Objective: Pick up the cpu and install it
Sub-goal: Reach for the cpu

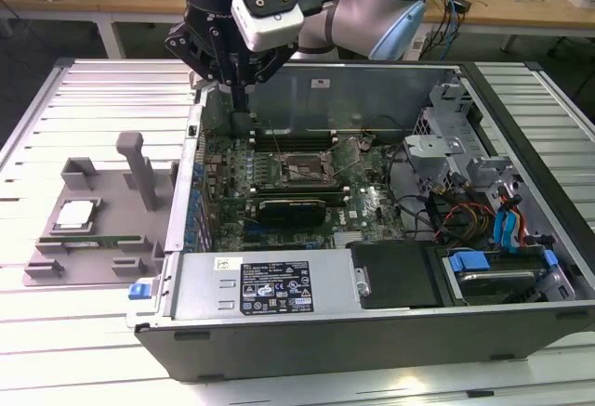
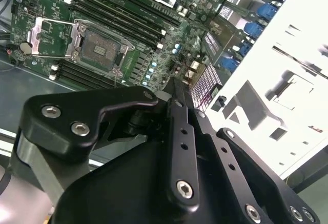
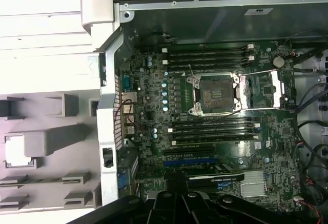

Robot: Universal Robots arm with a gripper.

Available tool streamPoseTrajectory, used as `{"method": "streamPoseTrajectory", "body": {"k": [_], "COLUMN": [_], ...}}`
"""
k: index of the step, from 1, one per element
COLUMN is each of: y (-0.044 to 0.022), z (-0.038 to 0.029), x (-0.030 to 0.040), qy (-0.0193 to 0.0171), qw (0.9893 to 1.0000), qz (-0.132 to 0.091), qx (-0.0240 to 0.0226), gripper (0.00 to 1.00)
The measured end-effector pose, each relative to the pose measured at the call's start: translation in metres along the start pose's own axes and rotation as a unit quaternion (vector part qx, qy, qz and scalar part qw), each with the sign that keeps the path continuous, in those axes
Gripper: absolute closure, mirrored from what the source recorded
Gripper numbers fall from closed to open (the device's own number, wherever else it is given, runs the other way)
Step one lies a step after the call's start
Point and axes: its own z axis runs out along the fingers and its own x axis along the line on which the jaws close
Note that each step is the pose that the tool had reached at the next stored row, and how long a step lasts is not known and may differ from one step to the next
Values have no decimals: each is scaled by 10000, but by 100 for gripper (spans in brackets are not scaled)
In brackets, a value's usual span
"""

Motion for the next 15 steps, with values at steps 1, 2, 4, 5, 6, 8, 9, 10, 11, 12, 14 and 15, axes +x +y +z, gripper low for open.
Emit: {"method": "streamPoseTrajectory", "body": {"k": [1, 2, 4, 5, 6, 8, 9, 10, 11, 12, 14, 15], "y": [0, -1, -2, -2, -3, -4, -5, -5, -7, -8, -10, -11], "z": [0, 0, -1, -1, -1, -2, -2, -2, -3, -3, -3, -3], "x": [6, 12, 26, 36, 46, 66, 72, 79, 102, 114, 148, 166], "qy": [0, 0, 0, 0, 0, 0, 0, 0, 0, 0, 0, 0], "qw": [10000, 10000, 10000, 10000, 10000, 10000, 10000, 10000, 10000, 10000, 10000, 10000], "qz": [0, 0, 0, 0, 0, 0, 0, 0, 0, 0, 0, 0], "qx": [0, 0, 0, 0, 0, 0, 0, 0, 0, 0, 0, 0], "gripper": [89, 89, 89, 89, 89, 89, 89, 89, 89, 89, 89, 89]}}
